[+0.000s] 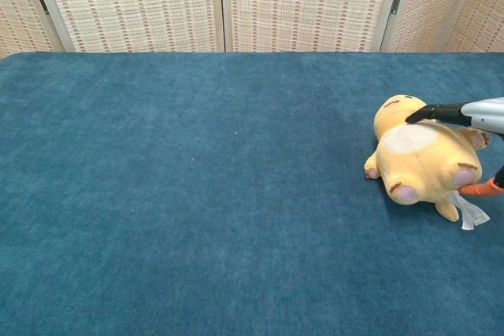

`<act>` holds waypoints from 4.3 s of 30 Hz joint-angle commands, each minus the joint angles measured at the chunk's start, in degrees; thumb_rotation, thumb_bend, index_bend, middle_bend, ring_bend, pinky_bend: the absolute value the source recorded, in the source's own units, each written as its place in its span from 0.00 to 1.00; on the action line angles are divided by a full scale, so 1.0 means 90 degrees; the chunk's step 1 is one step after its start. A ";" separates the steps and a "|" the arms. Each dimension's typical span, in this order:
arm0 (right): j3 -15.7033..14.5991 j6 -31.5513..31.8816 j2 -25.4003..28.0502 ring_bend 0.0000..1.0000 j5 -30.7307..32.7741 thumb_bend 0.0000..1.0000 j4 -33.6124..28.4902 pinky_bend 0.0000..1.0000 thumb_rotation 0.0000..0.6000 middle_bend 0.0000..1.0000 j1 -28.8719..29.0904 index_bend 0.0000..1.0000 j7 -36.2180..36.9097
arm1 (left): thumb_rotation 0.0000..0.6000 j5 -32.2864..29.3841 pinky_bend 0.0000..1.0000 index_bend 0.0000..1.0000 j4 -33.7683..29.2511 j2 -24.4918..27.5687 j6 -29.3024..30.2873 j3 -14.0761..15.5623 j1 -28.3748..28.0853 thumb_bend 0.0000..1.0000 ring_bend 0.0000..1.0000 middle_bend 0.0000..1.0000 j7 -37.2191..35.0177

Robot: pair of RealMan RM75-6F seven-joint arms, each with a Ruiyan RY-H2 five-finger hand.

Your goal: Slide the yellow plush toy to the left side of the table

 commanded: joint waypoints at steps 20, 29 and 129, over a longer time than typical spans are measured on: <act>-0.0159 0.2215 -0.1304 0.62 -0.2218 0.60 0.0684 0.86 1.00 0.73 0.0383 0.61 0.0644 | 1.00 0.0093 0.13 0.00 -0.0070 0.0059 0.0066 0.0037 0.0025 0.29 0.00 0.00 -0.0064; -0.0186 0.1057 -0.2302 0.62 -0.2289 0.59 0.0237 0.86 1.00 0.72 0.1293 0.61 -0.0062 | 1.00 0.0030 0.13 0.00 -0.0022 0.0119 0.0056 0.0022 0.0047 0.29 0.00 0.00 -0.0333; -0.1469 0.6159 0.0933 0.00 -0.1615 0.13 0.2022 0.00 1.00 0.00 -0.3596 0.00 0.4565 | 1.00 0.0862 0.14 0.15 -0.2329 -0.2396 -0.4849 -0.0384 -0.3903 0.21 0.03 0.14 0.3626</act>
